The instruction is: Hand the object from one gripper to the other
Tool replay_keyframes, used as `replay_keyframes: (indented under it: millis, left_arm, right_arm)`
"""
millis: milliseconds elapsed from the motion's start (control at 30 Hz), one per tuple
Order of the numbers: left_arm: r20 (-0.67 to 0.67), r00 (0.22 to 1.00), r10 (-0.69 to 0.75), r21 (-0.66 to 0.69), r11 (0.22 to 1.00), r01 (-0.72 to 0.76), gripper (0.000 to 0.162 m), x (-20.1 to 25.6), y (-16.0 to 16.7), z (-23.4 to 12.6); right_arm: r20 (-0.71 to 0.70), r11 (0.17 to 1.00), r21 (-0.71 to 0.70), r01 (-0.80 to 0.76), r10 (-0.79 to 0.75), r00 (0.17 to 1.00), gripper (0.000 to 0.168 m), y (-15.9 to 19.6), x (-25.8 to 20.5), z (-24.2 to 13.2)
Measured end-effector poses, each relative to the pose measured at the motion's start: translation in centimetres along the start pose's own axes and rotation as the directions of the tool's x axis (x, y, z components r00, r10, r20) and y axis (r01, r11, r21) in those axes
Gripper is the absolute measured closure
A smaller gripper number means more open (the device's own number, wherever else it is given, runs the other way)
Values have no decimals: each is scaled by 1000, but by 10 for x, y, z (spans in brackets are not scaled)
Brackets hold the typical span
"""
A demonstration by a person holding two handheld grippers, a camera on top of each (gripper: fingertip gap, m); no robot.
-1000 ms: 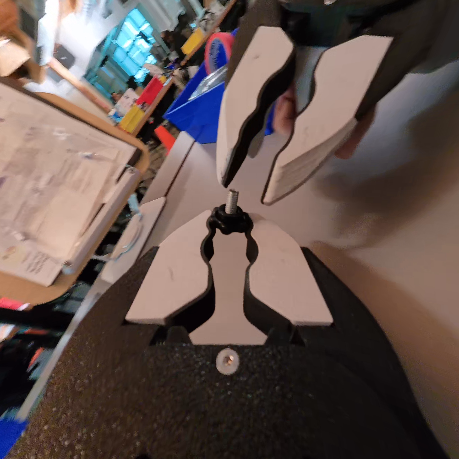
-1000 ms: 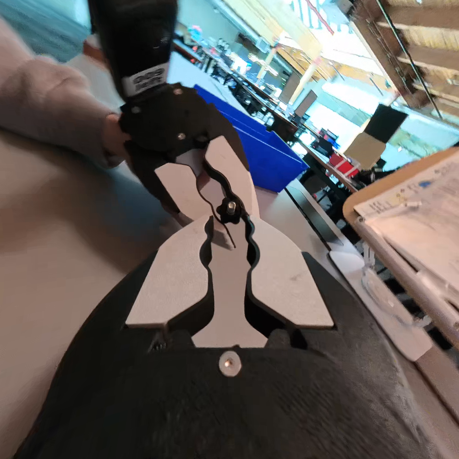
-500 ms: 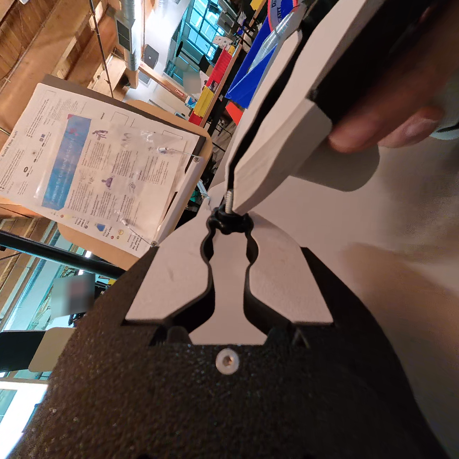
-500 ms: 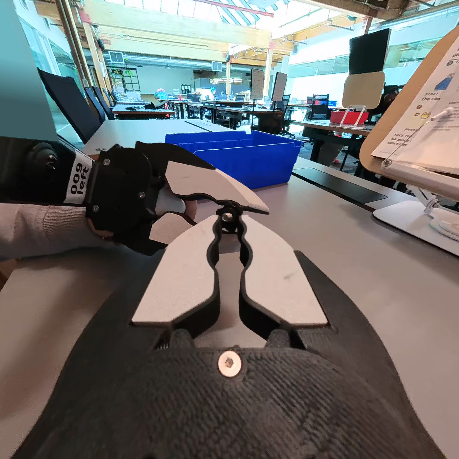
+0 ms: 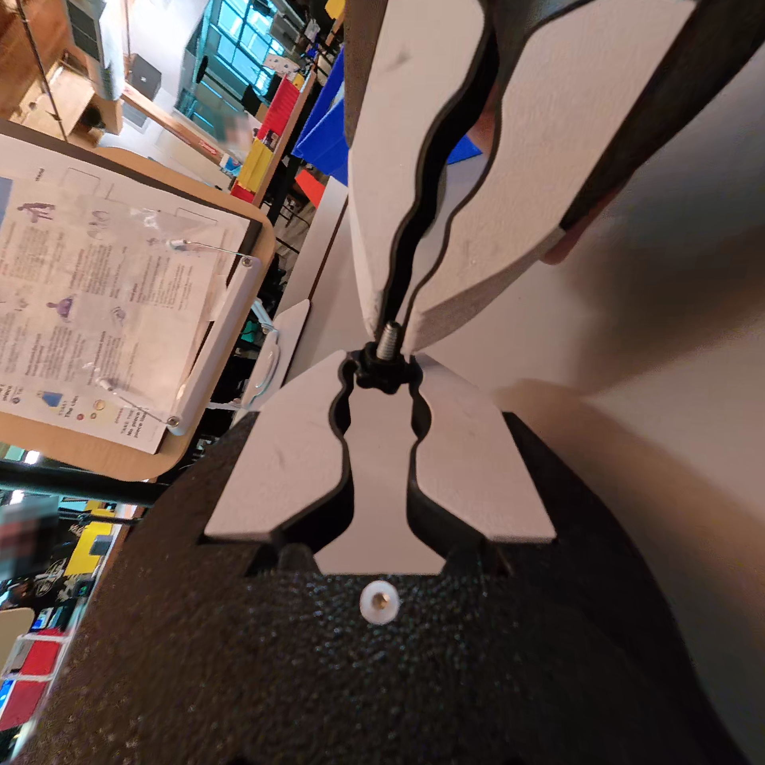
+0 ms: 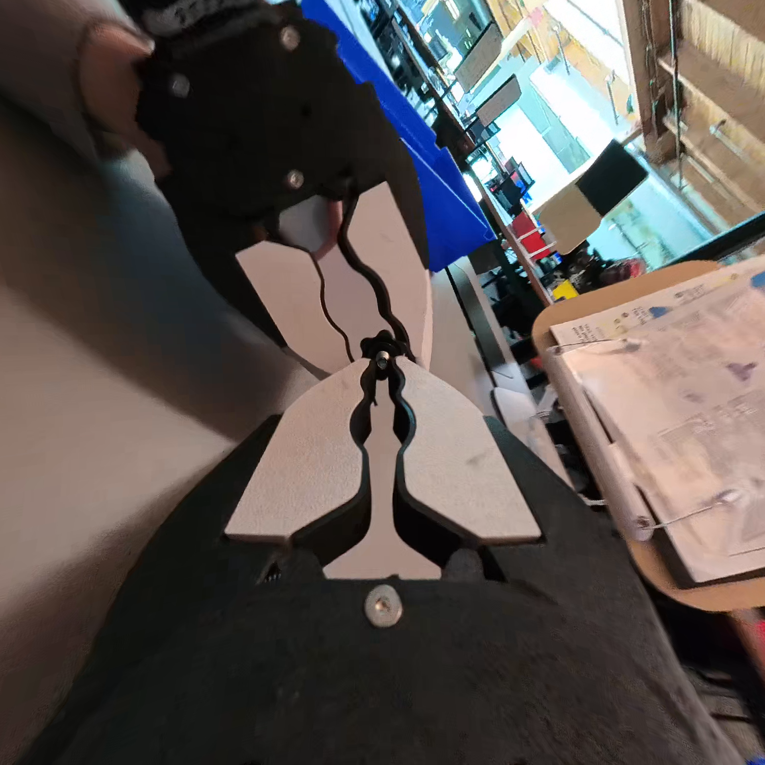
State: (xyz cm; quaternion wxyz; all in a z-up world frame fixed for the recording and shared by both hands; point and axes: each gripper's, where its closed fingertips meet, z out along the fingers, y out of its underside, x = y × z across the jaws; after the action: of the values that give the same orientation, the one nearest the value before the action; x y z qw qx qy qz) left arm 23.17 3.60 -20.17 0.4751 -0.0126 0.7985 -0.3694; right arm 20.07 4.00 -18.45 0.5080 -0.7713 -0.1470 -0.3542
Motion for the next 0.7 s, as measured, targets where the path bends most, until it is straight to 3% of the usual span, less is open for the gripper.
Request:
replay_keyframes:
  millis: [33,267,700]
  left_arm:
    - [-8,1000,-1,2,1000,1,137,2,0,0]
    - [-13,1000,-5,28,1000,5,134,2,-4,-1]
    - [2,1000,-23,82,996,23,136,-3,-13,-5]
  right_arm:
    - [-5,999,-10,37,-37,999,163,1,0,0]
    - [-19,996,-33,81,-82,996,163,8,2,-2]
    - [-37,999,35,-42,43,998,163,2,7,-4]
